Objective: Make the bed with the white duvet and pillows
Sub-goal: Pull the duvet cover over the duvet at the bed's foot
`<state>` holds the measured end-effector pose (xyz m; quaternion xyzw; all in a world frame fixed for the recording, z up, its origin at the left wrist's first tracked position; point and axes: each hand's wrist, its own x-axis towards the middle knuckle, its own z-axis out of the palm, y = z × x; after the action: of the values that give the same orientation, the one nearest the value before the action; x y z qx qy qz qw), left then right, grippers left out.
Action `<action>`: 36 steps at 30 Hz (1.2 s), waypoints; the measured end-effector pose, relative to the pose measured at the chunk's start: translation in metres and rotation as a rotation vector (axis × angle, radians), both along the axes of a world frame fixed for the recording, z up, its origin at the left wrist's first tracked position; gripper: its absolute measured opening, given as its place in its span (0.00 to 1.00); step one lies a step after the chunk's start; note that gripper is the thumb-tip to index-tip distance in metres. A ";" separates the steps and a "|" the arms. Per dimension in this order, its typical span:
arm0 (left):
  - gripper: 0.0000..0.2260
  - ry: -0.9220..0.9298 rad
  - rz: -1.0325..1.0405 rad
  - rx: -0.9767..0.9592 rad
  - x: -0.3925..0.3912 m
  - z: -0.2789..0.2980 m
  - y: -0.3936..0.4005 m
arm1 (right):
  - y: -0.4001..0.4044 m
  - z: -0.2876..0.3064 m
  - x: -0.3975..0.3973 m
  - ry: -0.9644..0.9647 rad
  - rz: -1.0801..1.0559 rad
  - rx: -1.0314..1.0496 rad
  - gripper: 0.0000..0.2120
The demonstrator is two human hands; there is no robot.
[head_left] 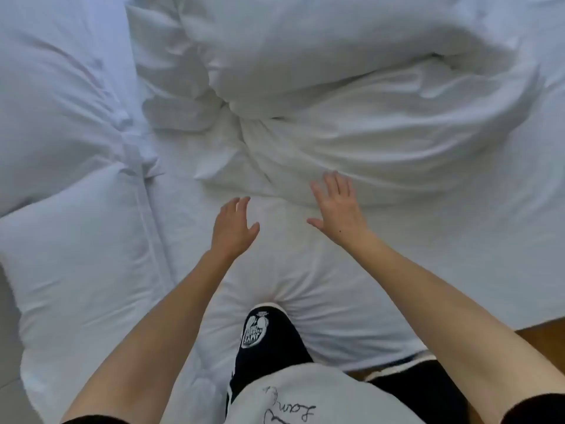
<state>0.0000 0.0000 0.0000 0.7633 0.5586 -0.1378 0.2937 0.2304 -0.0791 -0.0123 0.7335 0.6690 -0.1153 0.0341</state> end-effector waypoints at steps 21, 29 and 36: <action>0.43 -0.094 -0.018 0.245 0.006 -0.152 0.174 | 0.157 -0.127 0.004 -0.405 -0.002 0.032 0.16; 0.50 -0.281 -0.102 0.159 0.032 -0.095 0.107 | 0.101 -0.061 -0.015 0.044 -0.095 0.065 0.16; 0.34 -0.267 -0.355 0.375 0.058 -0.037 0.008 | -0.018 0.017 0.002 0.228 -0.017 -0.019 0.24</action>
<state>0.0577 0.0081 -0.0371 0.9014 0.3885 0.0204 0.1899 0.2324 -0.0974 0.0049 0.7209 0.6612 -0.2045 -0.0362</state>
